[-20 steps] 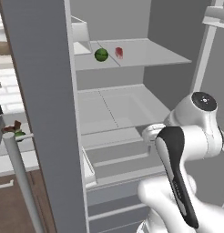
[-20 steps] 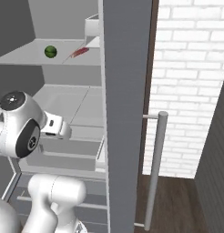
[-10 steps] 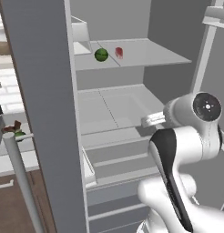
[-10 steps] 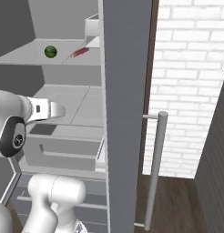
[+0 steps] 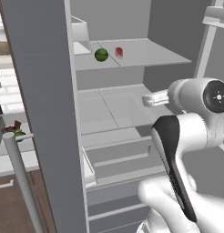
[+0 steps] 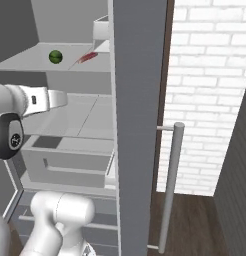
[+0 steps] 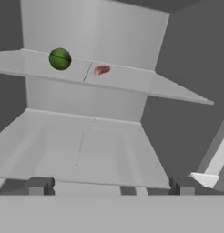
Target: Place one avocado and one steak in each tupperware on the nearby counter, to pack two identical lunches.
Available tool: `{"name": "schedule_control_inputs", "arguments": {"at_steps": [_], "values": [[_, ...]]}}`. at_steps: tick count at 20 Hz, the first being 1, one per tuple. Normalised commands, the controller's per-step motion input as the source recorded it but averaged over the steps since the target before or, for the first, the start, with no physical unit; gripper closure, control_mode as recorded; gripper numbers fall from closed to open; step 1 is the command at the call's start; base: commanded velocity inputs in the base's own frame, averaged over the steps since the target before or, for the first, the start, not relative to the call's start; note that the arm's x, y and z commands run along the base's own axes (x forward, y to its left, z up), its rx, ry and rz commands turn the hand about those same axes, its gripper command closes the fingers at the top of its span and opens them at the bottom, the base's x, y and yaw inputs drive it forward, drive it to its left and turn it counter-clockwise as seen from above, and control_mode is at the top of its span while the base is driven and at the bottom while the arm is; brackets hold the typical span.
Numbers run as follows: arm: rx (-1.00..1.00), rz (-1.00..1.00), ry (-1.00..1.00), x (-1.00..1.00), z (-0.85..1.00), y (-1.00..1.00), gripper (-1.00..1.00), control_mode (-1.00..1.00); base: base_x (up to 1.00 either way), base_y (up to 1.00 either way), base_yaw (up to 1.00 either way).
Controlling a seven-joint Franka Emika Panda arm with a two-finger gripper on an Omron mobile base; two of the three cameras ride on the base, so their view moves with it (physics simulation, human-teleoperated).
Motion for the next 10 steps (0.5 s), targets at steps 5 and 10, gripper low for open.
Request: {"name": "schedule_control_inputs", "arguments": {"at_steps": [5,10], "values": [[0.02,0.00,-0.09,0.12,0.59,0.00,-1.00,-1.00,0.00,0.00,0.00],[0.16,0.00,0.00,0.50,0.38,0.00,-1.00,-1.00,0.00,0.00,0.00]]}}
